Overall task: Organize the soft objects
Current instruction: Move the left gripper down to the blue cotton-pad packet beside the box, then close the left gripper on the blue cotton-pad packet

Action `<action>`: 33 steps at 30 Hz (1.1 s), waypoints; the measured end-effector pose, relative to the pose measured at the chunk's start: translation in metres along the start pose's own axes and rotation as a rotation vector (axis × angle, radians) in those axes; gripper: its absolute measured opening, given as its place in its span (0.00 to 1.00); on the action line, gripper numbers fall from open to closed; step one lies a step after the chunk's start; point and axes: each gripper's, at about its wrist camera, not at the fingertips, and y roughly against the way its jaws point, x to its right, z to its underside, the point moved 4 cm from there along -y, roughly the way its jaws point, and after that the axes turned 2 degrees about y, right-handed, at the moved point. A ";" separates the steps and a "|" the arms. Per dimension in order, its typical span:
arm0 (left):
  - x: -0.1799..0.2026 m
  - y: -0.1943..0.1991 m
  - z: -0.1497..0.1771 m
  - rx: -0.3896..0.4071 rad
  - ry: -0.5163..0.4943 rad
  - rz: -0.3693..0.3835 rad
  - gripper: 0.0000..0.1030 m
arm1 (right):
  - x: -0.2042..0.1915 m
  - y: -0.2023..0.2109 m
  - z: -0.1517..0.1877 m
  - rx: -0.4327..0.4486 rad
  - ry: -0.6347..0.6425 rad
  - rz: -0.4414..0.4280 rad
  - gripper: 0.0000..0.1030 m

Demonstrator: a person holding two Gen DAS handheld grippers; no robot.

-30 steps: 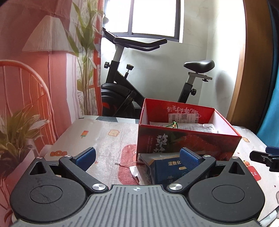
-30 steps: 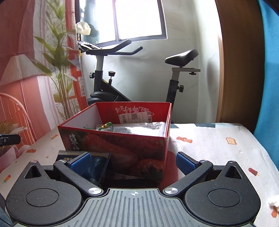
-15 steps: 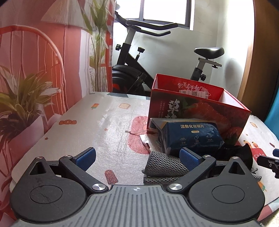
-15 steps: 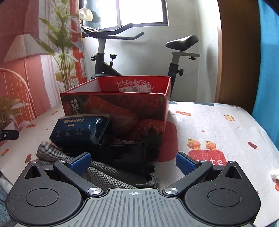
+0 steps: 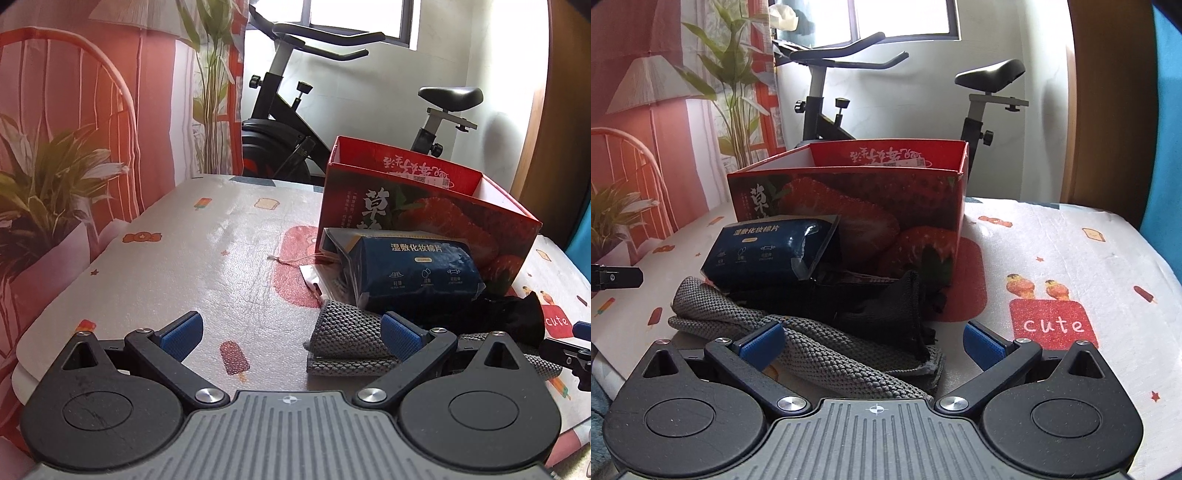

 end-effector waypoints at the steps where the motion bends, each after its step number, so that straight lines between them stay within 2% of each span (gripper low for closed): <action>1: 0.001 -0.001 0.000 -0.003 -0.003 0.000 1.00 | 0.000 -0.001 0.001 -0.004 0.002 -0.003 1.00; 14: 0.007 -0.020 -0.005 -0.034 -0.018 0.021 1.00 | -0.005 -0.028 -0.001 -0.026 0.056 -0.032 0.99; 17: 0.010 -0.025 -0.008 -0.036 -0.023 0.035 0.98 | -0.005 -0.035 -0.005 -0.024 0.066 -0.047 0.92; 22: 0.020 -0.033 -0.015 -0.035 -0.032 0.081 0.94 | -0.009 -0.046 -0.011 -0.023 0.089 -0.079 0.89; 26: 0.030 -0.045 -0.022 -0.056 -0.029 0.134 0.91 | -0.013 -0.051 -0.021 -0.001 0.103 -0.081 0.88; 28: 0.034 -0.052 -0.027 -0.064 -0.017 0.155 0.86 | -0.014 -0.053 -0.027 0.010 0.107 -0.082 0.88; 33: 0.042 -0.072 -0.033 -0.095 0.002 0.201 0.84 | -0.019 -0.055 -0.039 0.041 0.160 -0.075 0.87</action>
